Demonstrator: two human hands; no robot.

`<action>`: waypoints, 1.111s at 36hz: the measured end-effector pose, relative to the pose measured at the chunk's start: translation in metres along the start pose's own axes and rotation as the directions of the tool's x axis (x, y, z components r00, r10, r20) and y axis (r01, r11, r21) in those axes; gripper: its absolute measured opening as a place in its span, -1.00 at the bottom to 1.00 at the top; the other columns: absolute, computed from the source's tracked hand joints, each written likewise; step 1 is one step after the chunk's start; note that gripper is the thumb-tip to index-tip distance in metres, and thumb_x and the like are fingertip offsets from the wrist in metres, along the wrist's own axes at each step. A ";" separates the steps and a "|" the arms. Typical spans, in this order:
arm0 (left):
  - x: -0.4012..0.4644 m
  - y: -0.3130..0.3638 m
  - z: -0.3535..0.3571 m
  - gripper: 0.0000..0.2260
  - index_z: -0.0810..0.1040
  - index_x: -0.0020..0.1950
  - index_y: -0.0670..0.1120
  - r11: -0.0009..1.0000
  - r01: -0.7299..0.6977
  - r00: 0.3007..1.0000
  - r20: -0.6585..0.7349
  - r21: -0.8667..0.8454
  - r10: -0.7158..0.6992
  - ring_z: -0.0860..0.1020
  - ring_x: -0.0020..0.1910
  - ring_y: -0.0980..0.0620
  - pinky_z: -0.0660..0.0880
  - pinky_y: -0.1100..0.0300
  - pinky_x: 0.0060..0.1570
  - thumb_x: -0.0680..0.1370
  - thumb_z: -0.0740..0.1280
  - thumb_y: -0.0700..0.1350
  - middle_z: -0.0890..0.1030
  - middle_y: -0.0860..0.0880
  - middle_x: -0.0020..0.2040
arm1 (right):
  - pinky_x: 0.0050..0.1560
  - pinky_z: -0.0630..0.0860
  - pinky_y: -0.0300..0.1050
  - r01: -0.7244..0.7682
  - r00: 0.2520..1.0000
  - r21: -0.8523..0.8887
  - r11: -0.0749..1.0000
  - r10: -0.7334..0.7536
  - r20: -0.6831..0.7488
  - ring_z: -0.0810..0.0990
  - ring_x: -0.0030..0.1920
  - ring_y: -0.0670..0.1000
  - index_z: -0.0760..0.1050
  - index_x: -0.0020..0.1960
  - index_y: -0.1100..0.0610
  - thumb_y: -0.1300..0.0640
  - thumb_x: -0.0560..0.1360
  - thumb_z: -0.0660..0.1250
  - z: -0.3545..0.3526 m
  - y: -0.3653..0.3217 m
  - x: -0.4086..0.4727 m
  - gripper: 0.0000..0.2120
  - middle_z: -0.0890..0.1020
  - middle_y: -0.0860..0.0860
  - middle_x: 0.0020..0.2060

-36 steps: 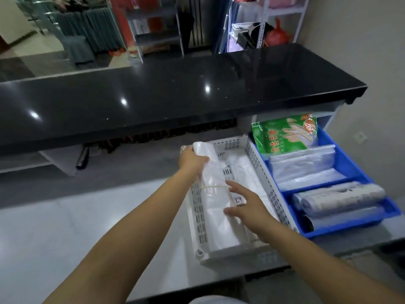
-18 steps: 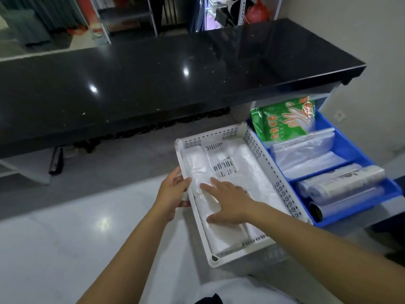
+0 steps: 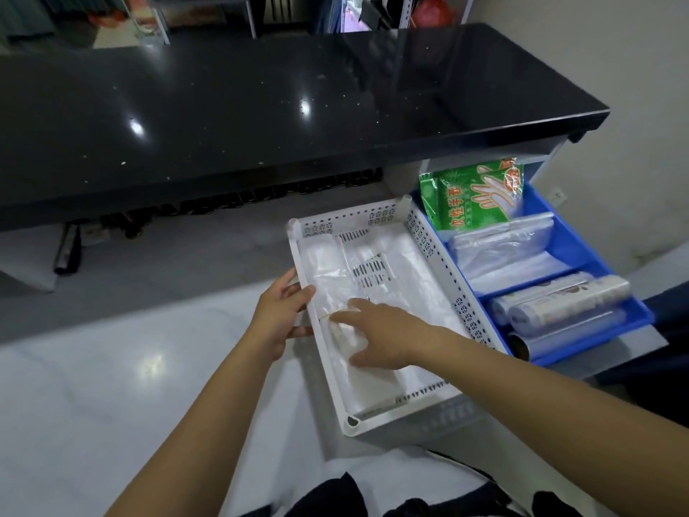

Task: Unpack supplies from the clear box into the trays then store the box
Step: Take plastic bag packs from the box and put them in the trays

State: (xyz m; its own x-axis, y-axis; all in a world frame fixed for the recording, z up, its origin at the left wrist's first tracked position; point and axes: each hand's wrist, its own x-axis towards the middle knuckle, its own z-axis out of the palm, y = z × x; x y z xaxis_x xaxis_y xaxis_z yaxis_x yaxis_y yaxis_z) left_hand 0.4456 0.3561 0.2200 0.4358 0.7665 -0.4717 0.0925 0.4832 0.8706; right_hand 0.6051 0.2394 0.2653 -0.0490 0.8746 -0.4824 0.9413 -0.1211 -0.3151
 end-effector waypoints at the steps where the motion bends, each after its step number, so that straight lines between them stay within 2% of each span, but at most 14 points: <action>1: -0.001 -0.001 0.000 -0.63 0.52 0.35 0.18 1.000 0.000 1.000 -0.003 0.004 0.000 0.70 -0.01 0.05 0.64 0.00 -0.27 0.59 0.37 -0.14 0.71 0.06 0.07 | 0.40 0.32 0.11 -0.001 0.999 -0.060 0.998 -0.002 -0.047 0.25 0.50 0.18 0.12 0.57 -0.18 -0.12 0.52 0.36 0.002 0.000 0.000 -0.29 0.14 0.04 0.58; 4: -0.003 -0.002 0.001 -0.66 0.53 0.34 0.16 1.000 -0.007 1.000 -0.008 0.012 0.007 0.70 -0.01 0.07 0.64 0.03 -0.28 0.59 0.38 -0.11 0.71 0.08 0.08 | 0.55 -0.12 0.26 0.008 0.997 -0.192 0.981 -0.022 -0.070 -0.17 0.61 0.10 -0.06 0.61 -0.17 -0.25 0.59 0.15 0.015 0.007 -0.001 -0.32 -0.08 -0.02 0.63; 6: -0.003 -0.002 0.002 -0.67 0.53 0.33 0.14 1.000 -0.012 1.000 -0.017 0.016 0.012 0.70 -0.02 0.07 0.63 0.05 -0.29 0.59 0.38 -0.10 0.71 0.08 0.08 | 0.53 -0.27 0.26 0.012 0.999 -0.213 0.977 -0.018 -0.028 -0.30 0.59 0.06 -0.27 0.60 -0.17 -0.29 0.62 -0.02 0.028 0.013 0.000 -0.32 -0.24 -0.07 0.61; 9: -0.004 -0.002 0.004 -0.70 0.55 0.31 0.12 0.999 -0.016 0.999 -0.033 0.030 0.017 0.71 -0.04 0.07 0.63 0.07 -0.30 0.58 0.38 -0.08 0.72 0.07 0.07 | 0.52 -0.33 0.26 0.008 1.000 -0.249 0.968 -0.015 -0.027 -0.40 0.56 0.07 -0.45 0.55 -0.17 -0.32 0.62 -0.19 0.044 0.017 0.000 -0.36 -0.39 -0.07 0.56; 13: -0.007 -0.005 0.009 -0.71 0.56 0.29 0.08 0.999 -0.016 0.994 -0.103 0.041 0.020 0.72 -0.12 0.06 0.62 0.10 -0.34 0.57 0.40 -0.06 0.73 0.04 0.02 | 0.50 -0.39 0.26 0.018 0.998 -0.244 0.970 -0.032 -0.054 -0.47 0.53 0.10 -0.48 0.53 -0.15 -0.35 0.60 -0.24 0.055 0.018 0.004 -0.34 -0.44 -0.06 0.53; 16: -0.009 -0.004 0.015 -0.62 0.49 0.36 0.03 0.997 -0.010 0.979 -0.201 0.076 0.025 0.72 -0.18 0.05 0.62 0.11 -0.35 0.55 0.42 -0.02 0.73 0.04 -0.05 | 0.49 -0.40 0.25 0.032 0.996 -0.238 0.971 -0.050 -0.071 -0.49 0.52 0.11 -0.50 0.52 -0.15 -0.36 0.59 -0.25 0.058 0.023 0.007 -0.33 -0.47 -0.06 0.52; 19: -0.019 0.001 0.023 -0.55 0.40 0.44 0.05 0.993 0.012 0.965 -0.261 0.114 0.018 0.70 -0.16 0.03 0.60 0.17 -0.38 0.57 0.40 0.02 0.69 0.03 -0.01 | 0.51 -0.35 0.25 0.053 0.995 -0.200 0.978 -0.068 -0.069 -0.43 0.55 0.13 -0.41 0.56 -0.15 -0.39 0.58 -0.17 0.053 0.024 0.008 -0.29 -0.40 -0.04 0.56; 21: -0.032 0.005 0.027 -0.53 0.34 0.48 0.08 0.990 0.034 0.956 -0.292 0.133 0.007 0.68 -0.06 0.01 0.61 0.18 -0.35 0.59 0.35 0.07 0.65 0.01 0.12 | 0.52 -0.27 0.26 0.068 0.992 -0.127 0.990 -0.081 -0.101 -0.30 0.59 0.13 -0.20 0.61 -0.15 -0.40 0.56 -0.04 0.045 0.023 0.005 -0.27 -0.24 -0.03 0.61; 23: -0.049 0.006 0.030 -0.50 0.30 0.49 0.13 0.974 0.064 0.941 -0.338 0.217 0.014 0.61 0.11 -0.05 0.61 0.15 -0.22 0.58 0.31 0.16 0.54 -0.01 0.33 | 0.53 -0.20 0.26 0.097 0.981 -0.033 0.995 -0.101 -0.164 -0.18 0.61 0.11 0.08 0.58 -0.16 -0.40 0.54 0.03 0.033 0.021 -0.001 -0.32 -0.05 -0.01 0.63; 25: -0.075 0.001 0.029 -0.46 0.29 0.49 0.16 0.910 0.109 0.922 -0.383 0.401 0.059 0.52 0.19 -0.05 0.53 0.12 -0.02 0.55 0.28 0.26 0.46 -0.01 0.41 | 0.54 -0.16 0.26 0.158 0.961 0.040 0.987 -0.145 -0.235 -0.11 0.61 0.08 0.22 0.53 -0.18 -0.42 0.53 0.05 0.020 0.017 -0.011 -0.35 0.05 -0.02 0.62; 28: -0.131 -0.025 0.026 -0.41 0.26 0.49 0.22 0.767 0.195 0.891 -0.437 0.612 0.122 0.48 0.31 -0.05 0.42 0.07 0.14 0.50 0.26 0.34 0.44 0.03 0.45 | 0.54 -0.14 0.28 0.279 0.924 0.074 0.958 -0.246 -0.294 -0.07 0.61 0.06 0.24 0.51 -0.22 -0.47 0.49 0.01 0.009 0.007 -0.033 -0.33 0.11 -0.06 0.61; 32: -0.223 -0.089 0.029 -0.31 0.17 0.57 0.14 0.581 0.352 0.805 -0.555 0.733 0.212 0.30 0.49 -0.07 0.33 -0.03 0.38 0.50 0.25 0.34 0.31 0.02 0.54 | 0.54 -0.24 0.21 0.446 0.869 0.079 0.892 -0.410 -0.279 -0.11 0.60 0.02 0.25 0.50 -0.23 -0.50 0.46 -0.05 0.016 -0.013 -0.072 -0.30 0.11 -0.08 0.61; 36: -0.305 -0.163 0.050 -0.22 -0.02 0.61 0.13 0.491 0.594 0.670 -0.730 0.637 0.135 0.01 0.59 -0.12 0.06 -0.17 0.50 0.51 0.21 0.36 0.07 0.03 0.62 | 0.54 -0.24 0.22 0.597 0.795 0.053 0.801 -0.581 -0.173 -0.19 0.60 0.00 0.20 0.54 -0.22 -0.50 0.45 -0.15 0.054 -0.039 -0.116 -0.25 0.06 -0.07 0.62; 40: -0.362 -0.235 0.082 -0.18 -0.23 0.60 0.15 0.475 0.738 0.554 -0.832 0.480 -0.021 -0.14 0.60 -0.13 -0.04 -0.21 0.51 0.52 0.15 0.39 -0.13 0.03 0.64 | 0.53 -0.26 0.24 0.739 0.671 -0.018 0.673 -0.739 -0.065 -0.23 0.60 0.02 0.10 0.58 -0.19 -0.45 0.51 -0.12 0.116 -0.058 -0.149 -0.29 0.01 -0.06 0.62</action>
State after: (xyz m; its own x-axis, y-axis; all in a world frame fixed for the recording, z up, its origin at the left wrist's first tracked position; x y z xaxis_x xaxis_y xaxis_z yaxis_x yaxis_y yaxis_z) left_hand 0.3393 -0.0700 0.1979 -0.5053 0.7667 -0.3961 0.7948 0.5922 0.1325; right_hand 0.5193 0.0619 0.2602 -0.7065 0.7067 -0.0377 0.6032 0.5735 -0.5543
